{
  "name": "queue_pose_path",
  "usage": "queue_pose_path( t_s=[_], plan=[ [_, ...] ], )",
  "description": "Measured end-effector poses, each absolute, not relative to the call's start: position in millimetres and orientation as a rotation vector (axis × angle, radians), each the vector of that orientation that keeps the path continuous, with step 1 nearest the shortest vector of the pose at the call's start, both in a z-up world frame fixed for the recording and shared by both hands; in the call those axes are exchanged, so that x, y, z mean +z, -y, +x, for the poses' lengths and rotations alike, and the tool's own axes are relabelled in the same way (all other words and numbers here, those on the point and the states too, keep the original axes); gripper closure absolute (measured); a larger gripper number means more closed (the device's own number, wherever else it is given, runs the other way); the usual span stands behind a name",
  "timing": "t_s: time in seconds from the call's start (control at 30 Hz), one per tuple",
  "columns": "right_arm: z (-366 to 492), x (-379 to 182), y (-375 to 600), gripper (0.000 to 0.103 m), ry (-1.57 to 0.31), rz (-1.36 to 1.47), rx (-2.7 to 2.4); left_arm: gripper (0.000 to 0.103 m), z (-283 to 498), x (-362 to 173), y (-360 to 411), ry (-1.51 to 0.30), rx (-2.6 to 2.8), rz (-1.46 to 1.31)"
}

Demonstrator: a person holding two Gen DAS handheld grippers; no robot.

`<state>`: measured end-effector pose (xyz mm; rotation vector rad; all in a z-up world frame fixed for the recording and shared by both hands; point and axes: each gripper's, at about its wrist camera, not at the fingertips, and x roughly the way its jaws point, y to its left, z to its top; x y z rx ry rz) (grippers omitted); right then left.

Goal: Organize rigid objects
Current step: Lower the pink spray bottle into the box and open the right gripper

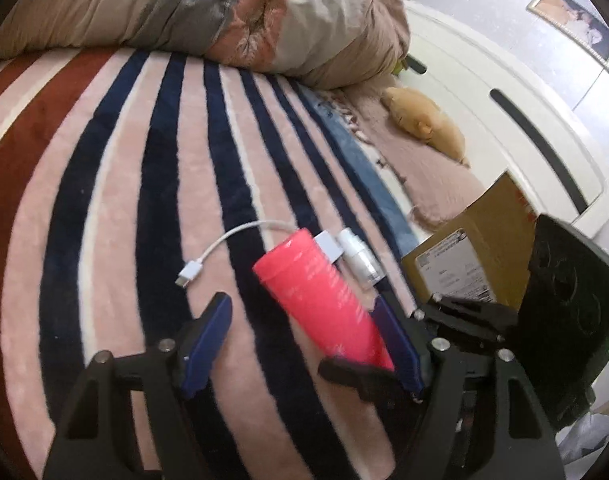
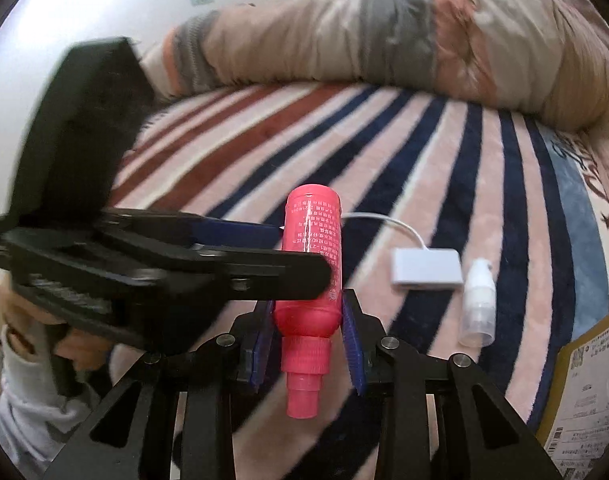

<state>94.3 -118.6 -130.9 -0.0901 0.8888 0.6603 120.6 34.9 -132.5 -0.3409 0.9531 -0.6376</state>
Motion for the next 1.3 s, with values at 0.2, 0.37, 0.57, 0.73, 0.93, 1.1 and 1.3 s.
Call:
queue_pose_path(
  t_s=[0.2,0.37,0.57,0.73,0.93,1.1,1.3],
  plan=[
    [70,-100,111,0.075,-0.801,-0.122,0.712,0.059,105,-101,-43,-0.859,-0.705,-0.379],
    [45,-55,128,0.075,-0.704,-0.089,0.711,0.069,71,-32,-19,-0.724,-0.735,-0.252],
    [10,-5,172,0.075,-0.54,-0.065,0.635,0.072,42,37,34,-0.628,-0.758,-0.11],
    [-11,16,227,0.075,-0.472,-0.013,0.56,0.072,31,68,99,-0.603,-0.816,0.001],
    [-24,11,300,0.075,-0.478,0.053,0.435,0.072,37,68,182,-0.658,-0.896,0.09],
    [-20,-6,335,0.075,-0.548,0.072,0.375,0.072,48,50,231,-0.729,-0.915,0.145],
    [-11,-27,357,0.075,-0.652,0.127,0.324,0.071,64,19,256,-0.843,-0.895,0.17]
  ],
)
